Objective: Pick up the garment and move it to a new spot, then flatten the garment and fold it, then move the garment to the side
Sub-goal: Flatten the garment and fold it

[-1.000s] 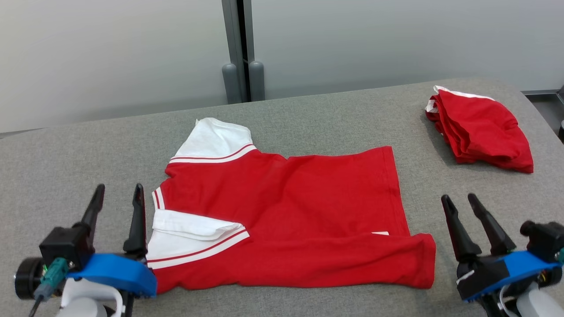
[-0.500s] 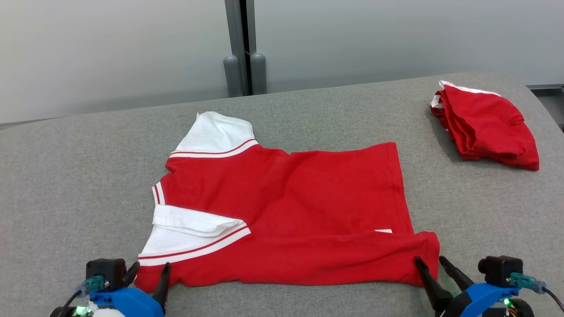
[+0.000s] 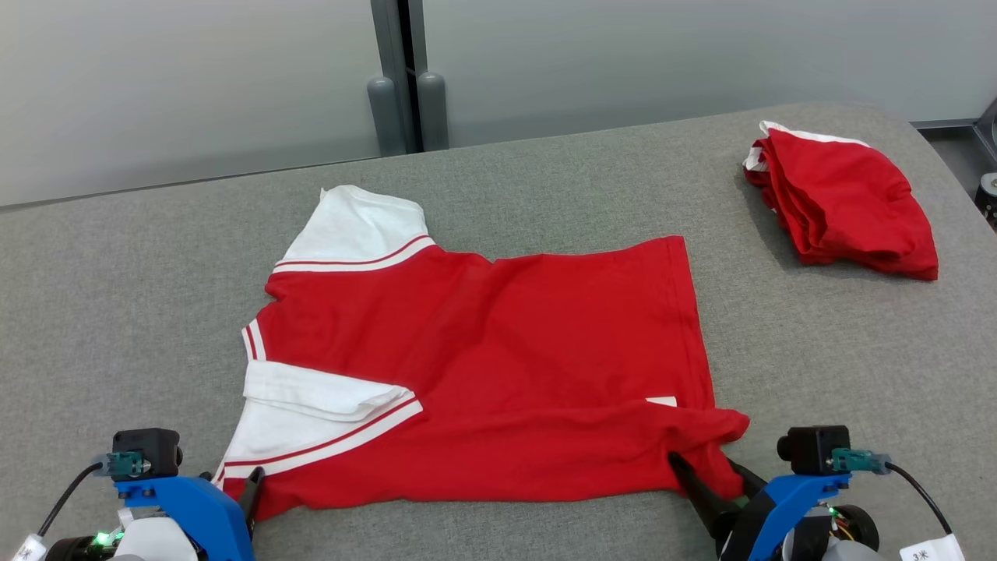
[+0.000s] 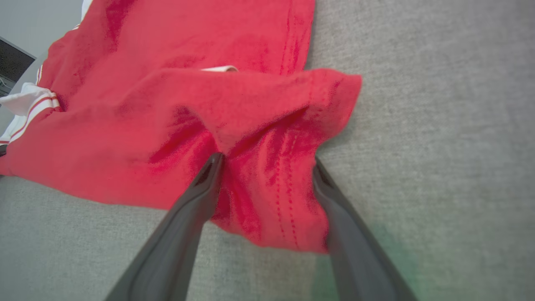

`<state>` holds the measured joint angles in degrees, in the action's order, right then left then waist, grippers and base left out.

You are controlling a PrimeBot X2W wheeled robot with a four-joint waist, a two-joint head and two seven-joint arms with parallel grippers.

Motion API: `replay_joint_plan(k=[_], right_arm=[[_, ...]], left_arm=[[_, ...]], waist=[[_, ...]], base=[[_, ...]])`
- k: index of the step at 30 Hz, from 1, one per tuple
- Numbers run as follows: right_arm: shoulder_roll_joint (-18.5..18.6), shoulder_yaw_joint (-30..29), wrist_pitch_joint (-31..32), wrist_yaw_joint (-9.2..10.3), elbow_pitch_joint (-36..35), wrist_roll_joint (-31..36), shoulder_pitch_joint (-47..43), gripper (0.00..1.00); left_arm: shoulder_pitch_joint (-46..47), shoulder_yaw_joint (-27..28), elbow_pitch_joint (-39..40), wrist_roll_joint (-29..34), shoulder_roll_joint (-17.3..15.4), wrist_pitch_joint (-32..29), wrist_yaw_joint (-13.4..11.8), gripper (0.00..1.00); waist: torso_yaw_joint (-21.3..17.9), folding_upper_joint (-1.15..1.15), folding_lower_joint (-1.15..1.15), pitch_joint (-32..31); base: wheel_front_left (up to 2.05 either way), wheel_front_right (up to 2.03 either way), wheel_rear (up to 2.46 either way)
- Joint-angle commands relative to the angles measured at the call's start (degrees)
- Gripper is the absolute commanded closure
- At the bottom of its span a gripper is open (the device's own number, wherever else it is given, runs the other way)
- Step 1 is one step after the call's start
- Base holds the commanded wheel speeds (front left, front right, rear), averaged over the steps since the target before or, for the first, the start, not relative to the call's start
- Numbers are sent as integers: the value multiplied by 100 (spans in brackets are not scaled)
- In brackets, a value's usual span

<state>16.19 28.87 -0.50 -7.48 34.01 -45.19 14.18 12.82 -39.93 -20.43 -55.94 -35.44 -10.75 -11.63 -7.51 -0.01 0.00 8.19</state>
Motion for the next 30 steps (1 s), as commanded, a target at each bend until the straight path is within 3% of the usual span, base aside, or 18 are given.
replay_joint_plan(k=[1, 2, 3, 4, 5, 6, 7, 12, 17, 21, 30], right_arm=[[-91, 202, 149, -3, 78, -112, -16, 0], [-84, 259, 173, -3, 82, -181, -6, 0], [-55, 317, 174, -3, 84, -236, 26, 19], [-24, 378, 166, -3, 96, -276, 56, 57], [4, 430, 116, -3, 101, -289, 90, 72], [35, 447, 51, -3, 100, -334, 125, 100], [71, 456, -10, -3, 95, -372, 161, 100], [324, 541, -211, -2, 42, -542, 337, 100], [745, 729, 19, -2, -260, -846, 372, 100], [1111, 813, 382, -1, -445, -1047, 285, 100], [1843, 837, 1643, -2, -1239, -1741, -305, 100]], left_arm=[[-42, -80, -41, -68, -53, -201, 39, 0], [-54, -111, -4, -114, -57, -281, 84, 0], [-51, -158, 39, -137, -60, -396, 141, 0], [-53, -210, 75, -168, -72, -519, 206, 2], [-49, -238, 115, -175, -87, -588, 252, 51], [-28, -207, 156, -202, -93, -581, 240, 73], [-5, -172, 191, -208, -110, -568, 225, 100], [-17, -73, 452, -221, -300, -574, 186, 100], [-178, -110, 1033, -339, -617, -955, 109, 100], [-360, -125, 1504, -461, -852, -1229, 17, 100], [-1025, -193, 2708, -729, -1350, -1702, -507, 100]], waist=[[6, 1, 0, 10], [13, 1, 0, 21], [19, 1, 0, 31], [25, 1, 0, 35], [32, 1, 0, 32], [41, 1, 0, 27], [52, 1, 0, 19], [106, 1, 0, -92], [201, 1, 0, -240], [258, 1, 0, -316], [378, 1, 0, -382]], base=[[0, 0, 0], [0, 0, 0], [0, 0, 0], [0, 0, 0], [0, 0, 0], [0, 0, 0], [0, 0, 0], [0, 0, 0], [0, 0, 0], [0, 0, 0], [0, 0, 0]])
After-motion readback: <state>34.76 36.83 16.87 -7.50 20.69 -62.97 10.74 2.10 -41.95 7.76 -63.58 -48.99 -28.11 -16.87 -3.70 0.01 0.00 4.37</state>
